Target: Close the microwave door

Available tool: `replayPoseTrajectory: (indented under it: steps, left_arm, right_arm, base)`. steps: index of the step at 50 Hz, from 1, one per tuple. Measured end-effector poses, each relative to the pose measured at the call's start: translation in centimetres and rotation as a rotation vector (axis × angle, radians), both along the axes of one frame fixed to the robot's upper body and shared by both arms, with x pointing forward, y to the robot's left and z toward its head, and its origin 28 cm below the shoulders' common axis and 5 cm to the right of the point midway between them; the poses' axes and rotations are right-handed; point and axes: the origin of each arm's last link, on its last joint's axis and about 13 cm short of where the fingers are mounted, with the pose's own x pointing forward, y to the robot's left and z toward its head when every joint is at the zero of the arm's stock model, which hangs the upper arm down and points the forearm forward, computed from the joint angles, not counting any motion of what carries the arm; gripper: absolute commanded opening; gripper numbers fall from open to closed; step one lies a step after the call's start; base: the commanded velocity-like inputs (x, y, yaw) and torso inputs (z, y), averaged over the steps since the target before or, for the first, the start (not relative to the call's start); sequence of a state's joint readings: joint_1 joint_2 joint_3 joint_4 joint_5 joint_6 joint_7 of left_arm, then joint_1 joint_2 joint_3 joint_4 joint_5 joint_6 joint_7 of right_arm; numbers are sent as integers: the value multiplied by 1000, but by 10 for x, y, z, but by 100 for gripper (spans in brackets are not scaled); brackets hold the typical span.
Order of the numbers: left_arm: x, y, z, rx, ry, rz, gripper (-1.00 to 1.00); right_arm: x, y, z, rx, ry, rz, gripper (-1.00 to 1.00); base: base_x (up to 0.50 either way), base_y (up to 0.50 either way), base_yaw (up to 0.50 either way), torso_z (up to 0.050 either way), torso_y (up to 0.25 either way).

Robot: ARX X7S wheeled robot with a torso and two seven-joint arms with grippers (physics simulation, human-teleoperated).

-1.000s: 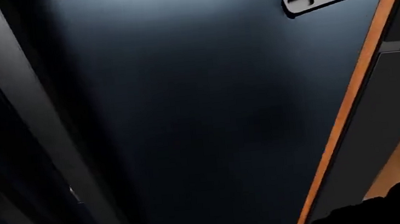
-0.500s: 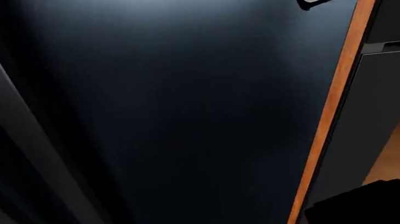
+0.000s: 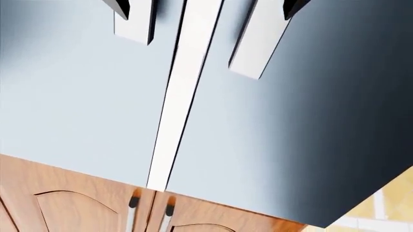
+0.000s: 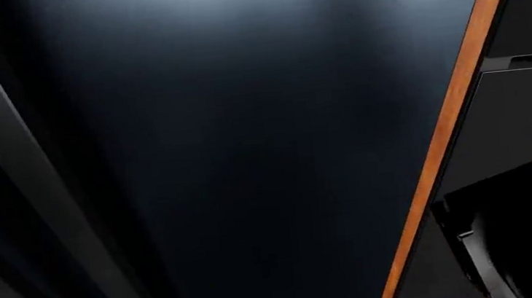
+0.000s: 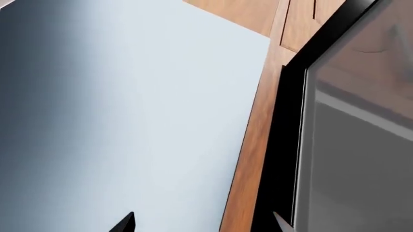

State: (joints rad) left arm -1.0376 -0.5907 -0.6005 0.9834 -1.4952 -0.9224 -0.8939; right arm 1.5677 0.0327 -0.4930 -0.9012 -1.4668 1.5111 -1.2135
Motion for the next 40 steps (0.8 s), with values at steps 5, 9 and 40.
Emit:
replayPoseTrajectory:
  steps: [5,9,40]
  left_arm:
    - [-1,0,0,0,-1,1,100]
    - [-1,0,1,0,-1,1,100]
    - [-2,1,2,-6,-3,1,100]
  right_arm:
    - [0,-2,11,9,-14,-9,100]
    - [0,-3,20,17,-22,-16,100]
    - [20,-18,71,54,-37,-70,100]
  base:
    - [0,0,0,0,0]
    - [0,0,0,0,0]
    - [0,0,0,0,0]
